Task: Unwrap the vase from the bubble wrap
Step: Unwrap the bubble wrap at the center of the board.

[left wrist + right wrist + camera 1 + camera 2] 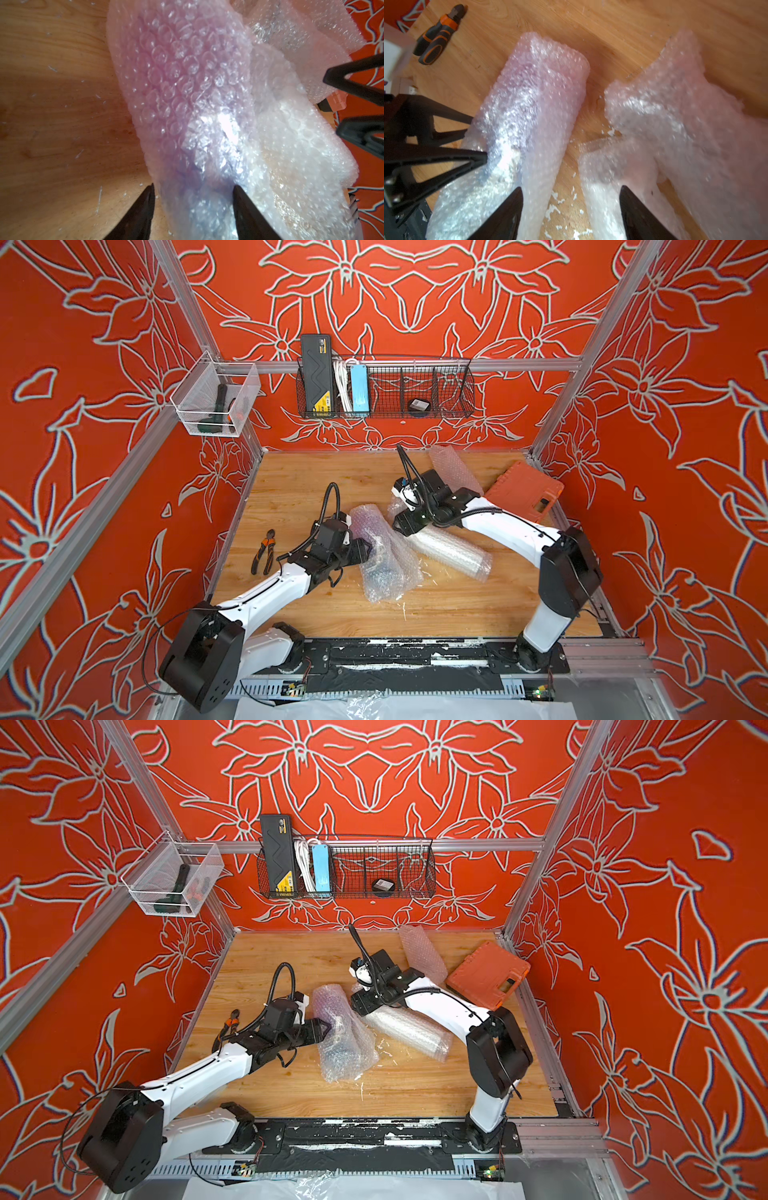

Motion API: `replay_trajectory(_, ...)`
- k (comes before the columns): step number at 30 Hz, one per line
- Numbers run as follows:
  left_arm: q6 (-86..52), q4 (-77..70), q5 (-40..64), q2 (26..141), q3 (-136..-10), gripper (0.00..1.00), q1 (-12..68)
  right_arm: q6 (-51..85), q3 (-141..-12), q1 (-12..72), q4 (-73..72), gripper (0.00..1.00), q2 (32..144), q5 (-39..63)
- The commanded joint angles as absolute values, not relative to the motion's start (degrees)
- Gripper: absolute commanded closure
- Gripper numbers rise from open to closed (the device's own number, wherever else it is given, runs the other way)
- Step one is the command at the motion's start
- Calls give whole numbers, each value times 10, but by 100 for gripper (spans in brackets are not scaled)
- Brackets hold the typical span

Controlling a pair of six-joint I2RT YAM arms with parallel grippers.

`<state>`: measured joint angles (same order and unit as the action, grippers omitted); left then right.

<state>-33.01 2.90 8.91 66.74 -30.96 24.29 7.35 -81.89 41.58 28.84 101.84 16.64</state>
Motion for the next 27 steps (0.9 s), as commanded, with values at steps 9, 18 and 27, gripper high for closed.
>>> replay_trajectory(9, -309, 43, 99, 660, -304, 48, 229, 52, -903, 436, 328, 34, 1118, 179)
replay_trajectory(18, -306, 46, 96, 665, -310, 78, 221, 52, -909, 434, 332, 100, 1136, 143)
replay_trajectory(27, -306, 69, 84, 638, -298, 100, 197, 86, -812, 424, 266, 100, 1048, 126)
